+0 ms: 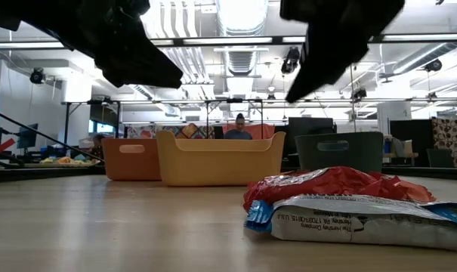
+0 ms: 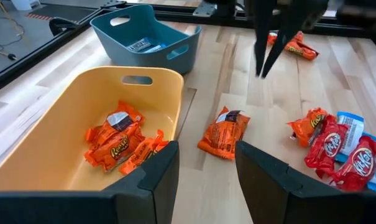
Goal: Sort candy
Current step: Put the orange chocolate into the yellow bin
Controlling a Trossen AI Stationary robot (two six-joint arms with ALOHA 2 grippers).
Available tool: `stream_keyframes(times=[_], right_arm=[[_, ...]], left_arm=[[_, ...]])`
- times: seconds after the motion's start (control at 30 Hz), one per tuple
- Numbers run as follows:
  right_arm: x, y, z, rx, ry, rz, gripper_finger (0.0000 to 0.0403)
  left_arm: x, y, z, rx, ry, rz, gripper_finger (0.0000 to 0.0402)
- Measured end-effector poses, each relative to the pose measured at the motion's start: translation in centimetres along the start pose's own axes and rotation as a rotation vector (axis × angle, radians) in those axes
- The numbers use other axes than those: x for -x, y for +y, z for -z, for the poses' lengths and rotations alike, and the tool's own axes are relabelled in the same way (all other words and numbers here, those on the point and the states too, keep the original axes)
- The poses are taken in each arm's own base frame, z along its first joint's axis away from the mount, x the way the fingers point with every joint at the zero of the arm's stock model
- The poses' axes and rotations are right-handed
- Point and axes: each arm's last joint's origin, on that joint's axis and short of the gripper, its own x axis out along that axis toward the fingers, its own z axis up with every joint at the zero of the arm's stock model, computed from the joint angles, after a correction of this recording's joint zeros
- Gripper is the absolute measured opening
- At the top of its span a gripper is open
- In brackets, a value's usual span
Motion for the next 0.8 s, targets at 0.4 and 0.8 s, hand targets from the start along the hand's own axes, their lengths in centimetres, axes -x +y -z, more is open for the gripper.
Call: stream_keyframes(times=[0.4, 0.8], right_arm=[[-0.8, 0.2, 1.0, 0.091, 0.087, -0.028, 0.0019], [-4.7, 0.3, 2.9, 0.063, 0.189, 0.071, 0.0183]], left_arm=[[0.0, 0.0, 0.1, -0.003, 0.005, -0.001, 0.0141], [0.0, 0.0, 0.1, 0.000, 0.006, -0.001, 0.0141]])
